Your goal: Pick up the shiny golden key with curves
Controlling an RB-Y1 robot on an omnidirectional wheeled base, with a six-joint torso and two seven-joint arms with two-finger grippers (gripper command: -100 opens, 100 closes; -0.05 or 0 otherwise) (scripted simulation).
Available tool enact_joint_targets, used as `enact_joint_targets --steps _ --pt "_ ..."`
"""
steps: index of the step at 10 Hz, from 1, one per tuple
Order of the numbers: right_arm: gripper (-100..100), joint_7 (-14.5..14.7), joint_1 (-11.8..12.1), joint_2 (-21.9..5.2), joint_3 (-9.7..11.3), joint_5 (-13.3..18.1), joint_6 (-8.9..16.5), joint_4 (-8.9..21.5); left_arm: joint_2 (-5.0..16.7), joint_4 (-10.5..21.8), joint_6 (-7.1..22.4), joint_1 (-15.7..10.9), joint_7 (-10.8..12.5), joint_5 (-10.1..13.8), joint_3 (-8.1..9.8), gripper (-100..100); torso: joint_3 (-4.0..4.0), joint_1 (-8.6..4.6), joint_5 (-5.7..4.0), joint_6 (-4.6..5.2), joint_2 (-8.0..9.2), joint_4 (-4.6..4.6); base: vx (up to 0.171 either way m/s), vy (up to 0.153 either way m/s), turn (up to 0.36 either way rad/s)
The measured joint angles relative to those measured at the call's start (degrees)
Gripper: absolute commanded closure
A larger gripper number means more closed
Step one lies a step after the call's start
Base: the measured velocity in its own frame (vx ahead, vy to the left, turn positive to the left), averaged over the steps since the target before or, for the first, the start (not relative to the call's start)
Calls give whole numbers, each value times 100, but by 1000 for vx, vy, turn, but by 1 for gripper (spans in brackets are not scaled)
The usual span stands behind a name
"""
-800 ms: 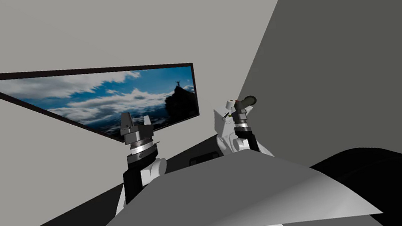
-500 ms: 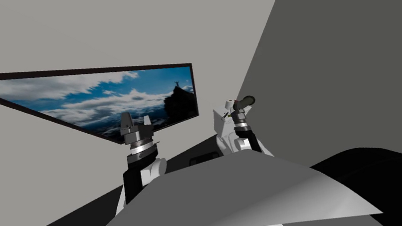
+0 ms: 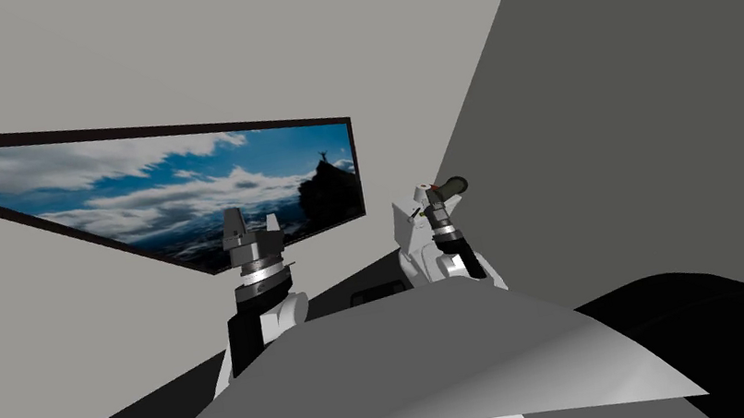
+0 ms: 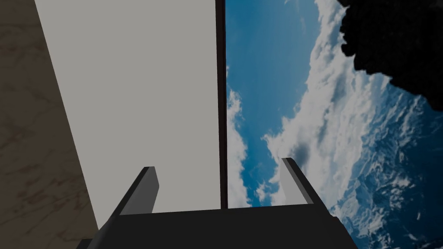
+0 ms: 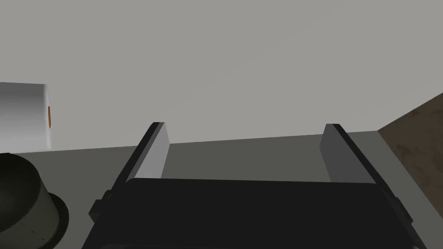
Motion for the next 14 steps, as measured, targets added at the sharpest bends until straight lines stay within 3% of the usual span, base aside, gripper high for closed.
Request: enact_joint_targets --steps 14 --pt "-100 1923 -340 -2198 501 201 569 194 0 0 0 0 0 0 0 0 -1 1 0 0 -2 0 18 7 -81"
